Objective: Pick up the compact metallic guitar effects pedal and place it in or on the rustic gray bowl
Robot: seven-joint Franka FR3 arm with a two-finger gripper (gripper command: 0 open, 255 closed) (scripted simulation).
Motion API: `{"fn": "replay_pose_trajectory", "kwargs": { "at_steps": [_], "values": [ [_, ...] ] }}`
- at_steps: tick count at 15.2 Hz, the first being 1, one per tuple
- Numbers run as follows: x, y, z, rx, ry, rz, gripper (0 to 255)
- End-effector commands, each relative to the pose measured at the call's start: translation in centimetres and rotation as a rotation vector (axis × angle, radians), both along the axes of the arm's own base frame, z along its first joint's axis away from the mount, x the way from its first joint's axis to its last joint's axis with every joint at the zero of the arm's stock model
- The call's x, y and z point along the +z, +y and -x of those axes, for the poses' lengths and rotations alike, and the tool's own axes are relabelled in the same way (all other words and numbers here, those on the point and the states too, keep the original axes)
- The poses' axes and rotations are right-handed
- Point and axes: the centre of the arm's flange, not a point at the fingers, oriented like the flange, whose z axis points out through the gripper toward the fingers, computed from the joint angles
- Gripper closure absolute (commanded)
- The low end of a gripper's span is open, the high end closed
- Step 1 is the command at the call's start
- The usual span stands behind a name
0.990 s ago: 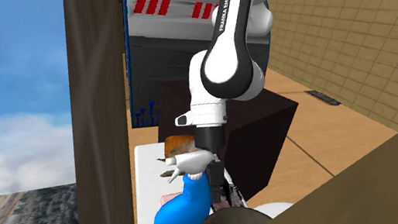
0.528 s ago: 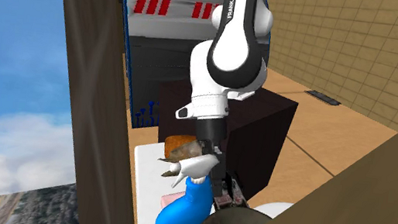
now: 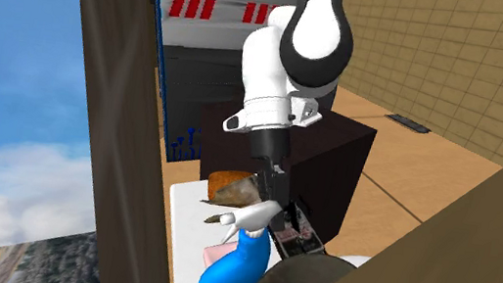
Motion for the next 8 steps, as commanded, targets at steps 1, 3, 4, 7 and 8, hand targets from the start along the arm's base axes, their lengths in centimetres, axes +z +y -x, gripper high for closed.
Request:
{"fn": "replay_pose_trajectory", "kwargs": {
  "at_steps": [1,3,4,7,8],
  "values": [
    [1.1,0.1,-0.1,0.001,-0.001,-0.002,255],
    [2.2,0.1,-0.1,0.001,-0.001,-0.002,255],
    [2.7,0.1,-0.1,0.001,-0.001,-0.002,255],
    [4.3,0.1,-0.1,0.001,-0.001,-0.002,255],
    [4.8,0.1,-0.1,0.001,-0.001,-0.002,255]
  ]
}}
